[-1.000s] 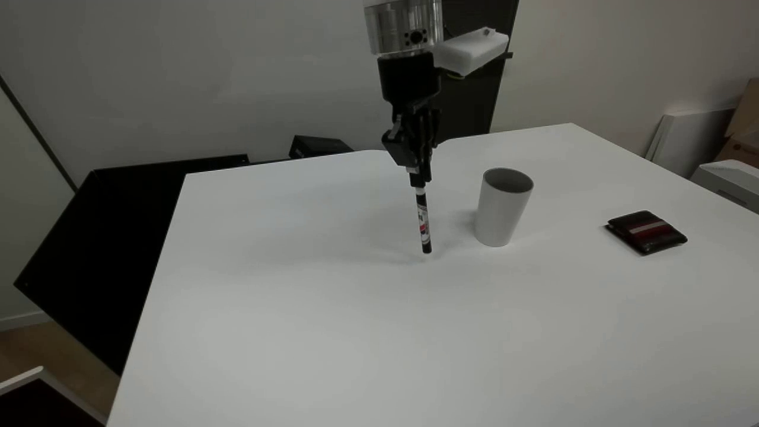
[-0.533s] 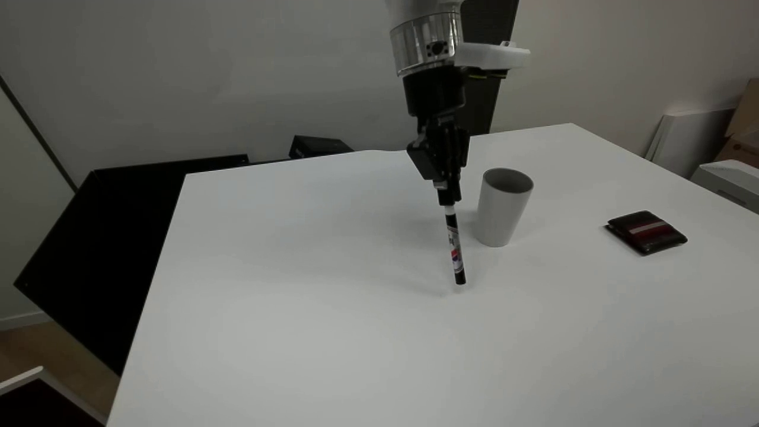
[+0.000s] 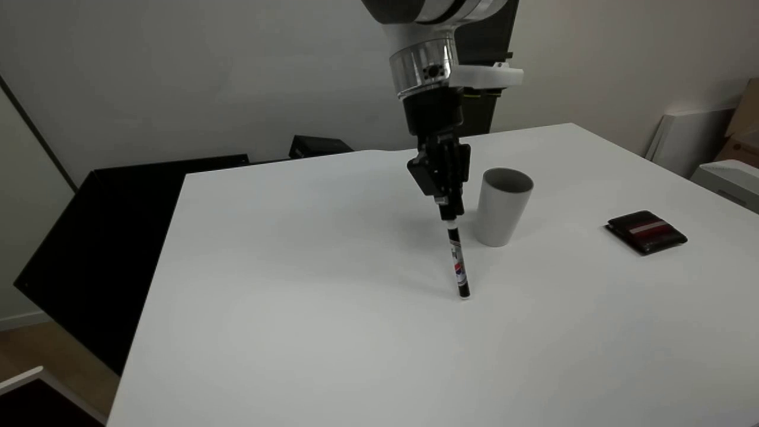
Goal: Pick up the pen from the mug cup and put it on the table
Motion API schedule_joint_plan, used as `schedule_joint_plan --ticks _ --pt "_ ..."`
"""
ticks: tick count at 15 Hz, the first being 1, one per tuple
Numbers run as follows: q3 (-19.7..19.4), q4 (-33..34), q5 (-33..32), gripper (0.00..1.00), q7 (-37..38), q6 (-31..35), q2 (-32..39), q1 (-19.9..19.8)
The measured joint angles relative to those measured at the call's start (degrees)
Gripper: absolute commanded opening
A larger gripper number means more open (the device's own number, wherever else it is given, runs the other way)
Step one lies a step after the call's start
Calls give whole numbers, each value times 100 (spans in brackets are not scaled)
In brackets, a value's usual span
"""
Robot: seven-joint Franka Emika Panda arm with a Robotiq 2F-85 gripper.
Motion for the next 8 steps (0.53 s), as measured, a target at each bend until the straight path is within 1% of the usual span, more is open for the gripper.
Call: schedule_joint_plan --ticks 4,6,8 --pt "-21 123 -33 87 79 112 113 23" --pt "-67 124 -65 98 291 573 111 66" --pt "-118 124 -57 100 661 1052 106 108"
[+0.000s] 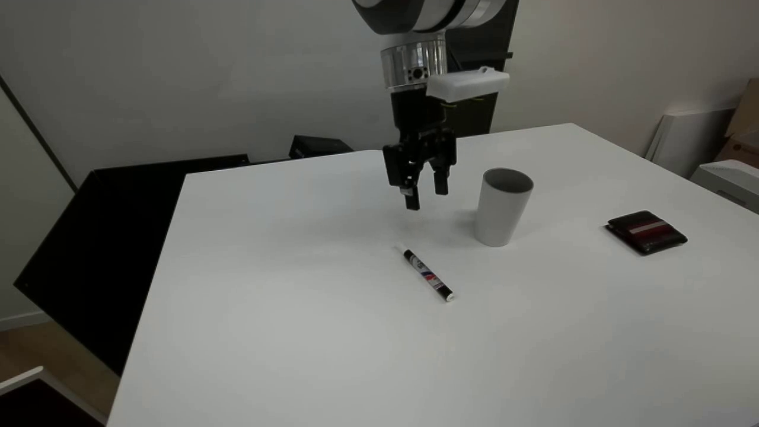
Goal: Pick up the pen from the mug cup and put it on the table
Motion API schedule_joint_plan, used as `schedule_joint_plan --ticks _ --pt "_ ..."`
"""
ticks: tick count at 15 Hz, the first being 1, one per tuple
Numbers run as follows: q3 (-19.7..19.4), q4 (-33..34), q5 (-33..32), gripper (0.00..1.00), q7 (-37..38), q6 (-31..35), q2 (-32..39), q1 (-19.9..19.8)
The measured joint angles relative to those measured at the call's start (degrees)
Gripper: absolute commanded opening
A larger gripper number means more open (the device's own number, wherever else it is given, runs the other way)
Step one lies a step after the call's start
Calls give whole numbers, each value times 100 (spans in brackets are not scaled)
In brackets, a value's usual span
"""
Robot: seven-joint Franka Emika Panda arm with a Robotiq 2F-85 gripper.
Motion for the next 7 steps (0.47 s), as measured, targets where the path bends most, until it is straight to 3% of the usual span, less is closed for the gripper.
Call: schedule_joint_plan --ticks 4,7 --pt "-100 -9 35 100 821 754 -6 44" --pt "-161 -17 35 100 1058 944 -6 79"
